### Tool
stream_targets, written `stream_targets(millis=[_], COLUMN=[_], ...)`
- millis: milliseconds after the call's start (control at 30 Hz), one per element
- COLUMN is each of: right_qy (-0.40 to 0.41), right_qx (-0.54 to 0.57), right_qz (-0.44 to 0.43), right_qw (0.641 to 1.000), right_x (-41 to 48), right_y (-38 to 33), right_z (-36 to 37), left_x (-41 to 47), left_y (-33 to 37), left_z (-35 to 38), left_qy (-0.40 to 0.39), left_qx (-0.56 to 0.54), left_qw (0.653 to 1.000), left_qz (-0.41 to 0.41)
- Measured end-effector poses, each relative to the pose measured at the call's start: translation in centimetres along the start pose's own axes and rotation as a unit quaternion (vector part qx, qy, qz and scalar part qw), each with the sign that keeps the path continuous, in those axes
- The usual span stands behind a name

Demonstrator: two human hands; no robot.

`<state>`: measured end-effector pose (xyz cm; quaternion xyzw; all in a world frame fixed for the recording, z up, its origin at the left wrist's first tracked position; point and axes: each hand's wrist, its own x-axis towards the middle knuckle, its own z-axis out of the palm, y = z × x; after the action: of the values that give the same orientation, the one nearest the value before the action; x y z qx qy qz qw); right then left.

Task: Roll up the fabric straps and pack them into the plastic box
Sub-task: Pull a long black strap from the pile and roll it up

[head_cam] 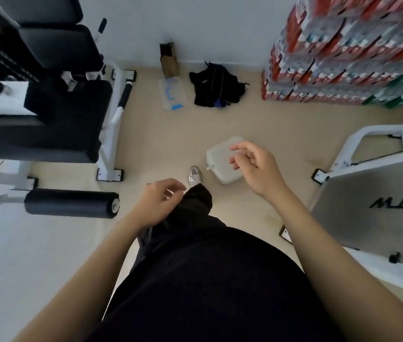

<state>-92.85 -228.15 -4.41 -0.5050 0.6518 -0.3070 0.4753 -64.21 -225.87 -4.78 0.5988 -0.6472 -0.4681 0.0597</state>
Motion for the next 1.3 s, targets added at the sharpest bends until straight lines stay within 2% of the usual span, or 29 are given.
stream_targets(millis=[233,500,800,900,1033,1167,1300], right_qy=[-0.015,0.048,-0.072,-0.085,-0.074,-0.062,-0.020], right_qx=[-0.087,-0.082,-0.107,-0.103,-0.095,-0.129,-0.192], right_qz=[0.098,0.115,0.059,0.037,0.028,0.008,-0.045], right_qw=[0.991,0.989,0.990,0.990,0.992,0.990,0.980], right_x=[12.4,26.4,51.4,58.7,69.7,79.1,86.5], right_y=[0.6,0.9,1.0,0.4,3.5,11.1,20.1], right_z=[-6.0,-15.8,-23.4,-22.7,-18.7,-13.5,-9.5], left_x=[20.2,39.3,57.0,62.9,74.0,84.6,93.5], left_y=[9.4,20.0,24.9,24.3,20.5,14.1,6.2], left_z=[-9.7,-14.9,-13.1,-13.8,-13.4,-10.4,-6.2], left_qy=[0.019,0.080,0.047,0.024,0.048,0.054,0.093], left_qx=[-0.027,-0.074,-0.004,0.035,0.057,0.046,0.040], left_qw=[0.999,0.993,0.999,0.999,0.997,0.996,0.992], left_qz=[0.033,0.053,-0.001,0.004,0.027,0.057,0.081])
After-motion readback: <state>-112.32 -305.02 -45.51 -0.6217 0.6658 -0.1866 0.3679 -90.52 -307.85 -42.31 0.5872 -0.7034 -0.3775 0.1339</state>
